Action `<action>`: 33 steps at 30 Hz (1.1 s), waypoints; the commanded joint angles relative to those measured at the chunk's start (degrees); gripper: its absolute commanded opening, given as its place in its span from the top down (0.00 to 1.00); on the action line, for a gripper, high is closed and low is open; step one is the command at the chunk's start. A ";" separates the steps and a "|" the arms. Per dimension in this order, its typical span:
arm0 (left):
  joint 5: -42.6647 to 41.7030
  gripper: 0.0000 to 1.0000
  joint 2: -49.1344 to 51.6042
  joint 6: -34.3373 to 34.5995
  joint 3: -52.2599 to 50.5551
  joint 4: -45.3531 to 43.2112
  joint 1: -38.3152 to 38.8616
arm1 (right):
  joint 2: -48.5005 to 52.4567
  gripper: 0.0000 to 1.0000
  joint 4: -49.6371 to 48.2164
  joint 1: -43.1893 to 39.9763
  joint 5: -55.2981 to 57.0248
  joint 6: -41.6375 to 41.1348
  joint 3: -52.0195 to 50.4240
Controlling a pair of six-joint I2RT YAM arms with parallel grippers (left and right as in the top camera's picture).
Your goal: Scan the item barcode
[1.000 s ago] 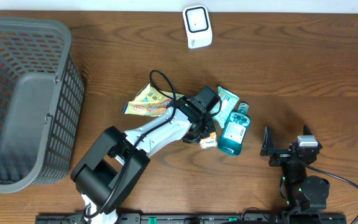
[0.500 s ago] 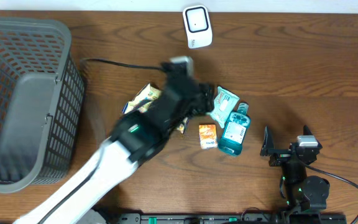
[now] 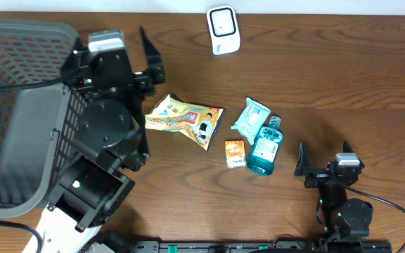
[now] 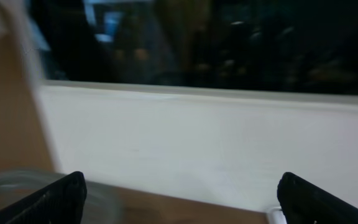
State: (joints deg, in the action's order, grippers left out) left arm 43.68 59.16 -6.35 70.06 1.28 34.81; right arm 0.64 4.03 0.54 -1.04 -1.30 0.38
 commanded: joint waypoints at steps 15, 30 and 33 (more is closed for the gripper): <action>-3.56 0.02 -10.73 -5.33 -1.70 6.43 -7.72 | -0.26 0.01 0.20 -0.22 0.31 -0.81 -0.07; -38.05 0.02 -30.91 -2.71 -1.73 17.53 -24.39 | -0.26 0.01 0.17 -0.22 0.31 -0.81 -0.07; -39.74 0.02 -34.47 1.33 -1.73 18.40 -26.95 | -0.26 0.01 0.20 -0.22 0.31 -0.81 -0.07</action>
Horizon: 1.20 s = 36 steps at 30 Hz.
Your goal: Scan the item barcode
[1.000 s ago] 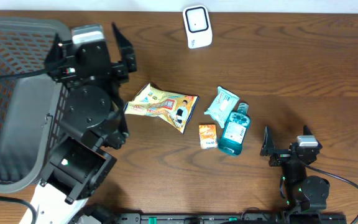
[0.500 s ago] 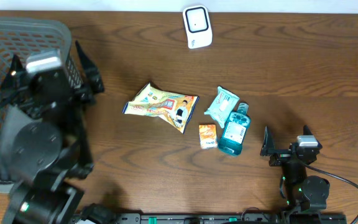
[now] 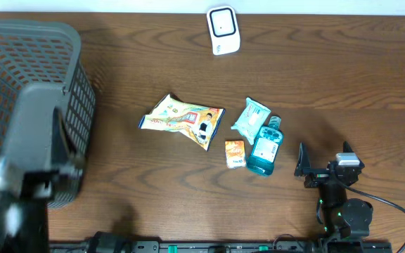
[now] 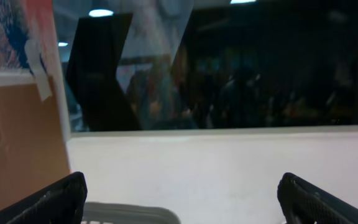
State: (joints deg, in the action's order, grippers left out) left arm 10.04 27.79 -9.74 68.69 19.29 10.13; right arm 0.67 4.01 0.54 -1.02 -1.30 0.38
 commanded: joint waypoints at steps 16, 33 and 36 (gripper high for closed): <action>-25.05 0.02 -18.23 12.24 -0.35 11.96 -12.57 | -0.28 0.01 0.04 -0.22 0.76 -0.44 -0.07; -25.05 0.02 -24.59 12.22 -4.17 12.63 -10.75 | -0.28 0.01 0.26 -0.22 -0.13 -7.89 -0.07; -25.05 0.02 -27.08 12.22 -5.11 12.61 -9.42 | -0.28 0.01 0.26 -0.22 -0.15 -7.89 -0.07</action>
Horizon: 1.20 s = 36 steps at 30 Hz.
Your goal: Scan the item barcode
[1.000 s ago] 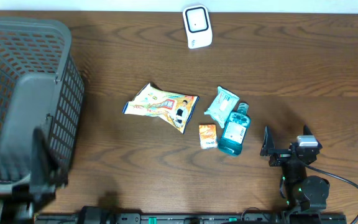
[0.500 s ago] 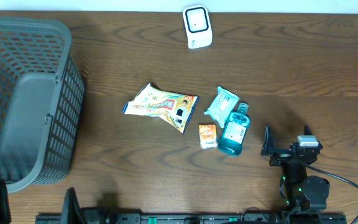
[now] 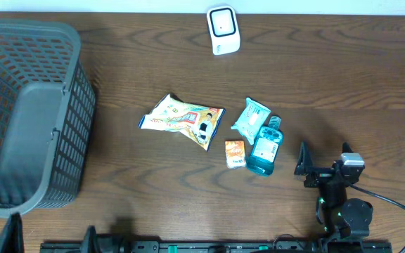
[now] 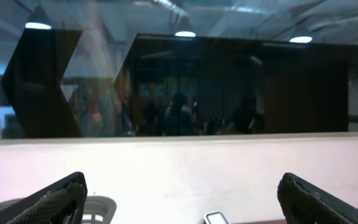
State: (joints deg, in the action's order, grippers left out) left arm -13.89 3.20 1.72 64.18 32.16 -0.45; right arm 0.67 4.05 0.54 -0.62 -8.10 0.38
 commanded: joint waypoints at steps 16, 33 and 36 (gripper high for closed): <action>8.20 0.02 -2.95 -10.86 -0.46 -9.49 3.26 | -0.28 0.01 0.22 -0.22 -0.55 -1.09 -0.07; 13.31 0.02 -1.97 -12.17 -9.44 -25.92 3.34 | -0.28 0.01 -0.39 -0.22 -7.43 -5.77 -0.07; 13.79 0.02 -1.97 -12.15 -10.27 -28.46 3.37 | -0.28 0.01 -1.14 -0.04 -18.21 -23.41 -0.07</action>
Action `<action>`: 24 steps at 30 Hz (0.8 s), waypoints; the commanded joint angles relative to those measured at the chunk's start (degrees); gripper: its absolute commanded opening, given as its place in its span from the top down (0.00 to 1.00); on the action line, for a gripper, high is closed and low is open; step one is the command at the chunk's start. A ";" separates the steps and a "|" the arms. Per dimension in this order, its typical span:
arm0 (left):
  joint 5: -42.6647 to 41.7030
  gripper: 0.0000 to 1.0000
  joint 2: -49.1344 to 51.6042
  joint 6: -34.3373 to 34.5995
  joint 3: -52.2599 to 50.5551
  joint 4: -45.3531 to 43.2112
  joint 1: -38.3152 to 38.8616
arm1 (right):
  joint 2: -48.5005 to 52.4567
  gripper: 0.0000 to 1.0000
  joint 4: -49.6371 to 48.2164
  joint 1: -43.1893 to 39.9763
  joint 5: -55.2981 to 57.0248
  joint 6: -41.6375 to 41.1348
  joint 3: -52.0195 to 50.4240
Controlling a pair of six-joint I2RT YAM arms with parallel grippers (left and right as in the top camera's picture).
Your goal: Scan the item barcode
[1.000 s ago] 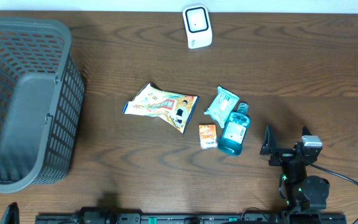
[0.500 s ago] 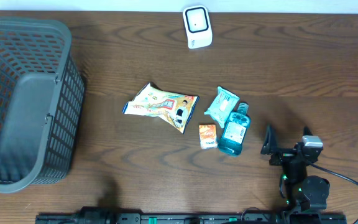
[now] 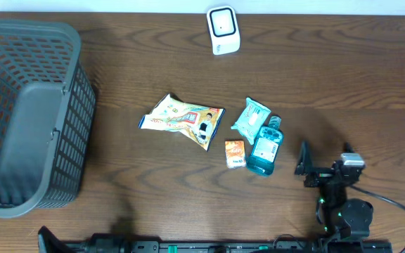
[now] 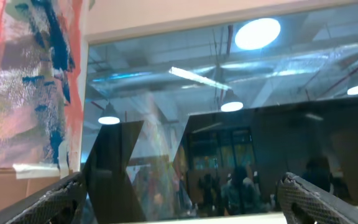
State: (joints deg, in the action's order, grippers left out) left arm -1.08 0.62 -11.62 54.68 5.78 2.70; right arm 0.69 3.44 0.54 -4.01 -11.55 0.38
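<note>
Four items lie mid-table in the overhead view: a yellow snack bag [image 3: 185, 119], a teal wipes pack [image 3: 250, 116], a teal bottle [image 3: 264, 149] and a small orange box [image 3: 235, 153]. The white barcode scanner [image 3: 223, 29] stands at the far edge. My right gripper [image 3: 323, 165] rests near the front right, jaws apart and empty, just right of the bottle. My left gripper [image 4: 182, 202] is open and empty, and its wrist view faces a dark window and ceiling lights, with no table in sight. Only a dark sliver of the left arm [image 3: 42, 233] shows at the overhead's bottom edge.
A large grey mesh basket [image 3: 20, 112] fills the table's left side. A black rail [image 3: 209, 246] runs along the front edge. In the left wrist view a painted poster [image 4: 30, 81] hangs at the left, beside the window.
The left arm has sunk further out of the overhead view, from two tips at the bottom left edge to one sliver. Its camera now points higher, at window and ceiling. The items and right gripper have not moved.
At first my left arm stood over the table beside the basket, open, near the snack bag. Then it was a blur over the basket's near corner, then only tips at the bottom edge, and now almost gone. Nothing was picked up and the items lie where they were.
</note>
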 commanded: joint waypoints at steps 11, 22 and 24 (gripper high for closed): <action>5.88 0.02 0.72 32.11 -10.23 1.53 0.24 | -0.31 0.01 -1.55 -0.07 -27.52 -37.09 -0.07; 0.94 0.02 0.72 32.09 -29.81 -2.34 0.24 | -0.31 0.01 -7.80 -0.07 -34.12 -30.82 0.83; 0.02 0.02 0.72 32.11 -33.51 -2.43 0.24 | -0.28 0.01 -7.76 -0.07 -34.10 -30.80 2.69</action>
State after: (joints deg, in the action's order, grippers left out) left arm 1.65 1.21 19.70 24.56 4.10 2.70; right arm 0.69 -4.14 0.54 -36.95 -43.16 0.40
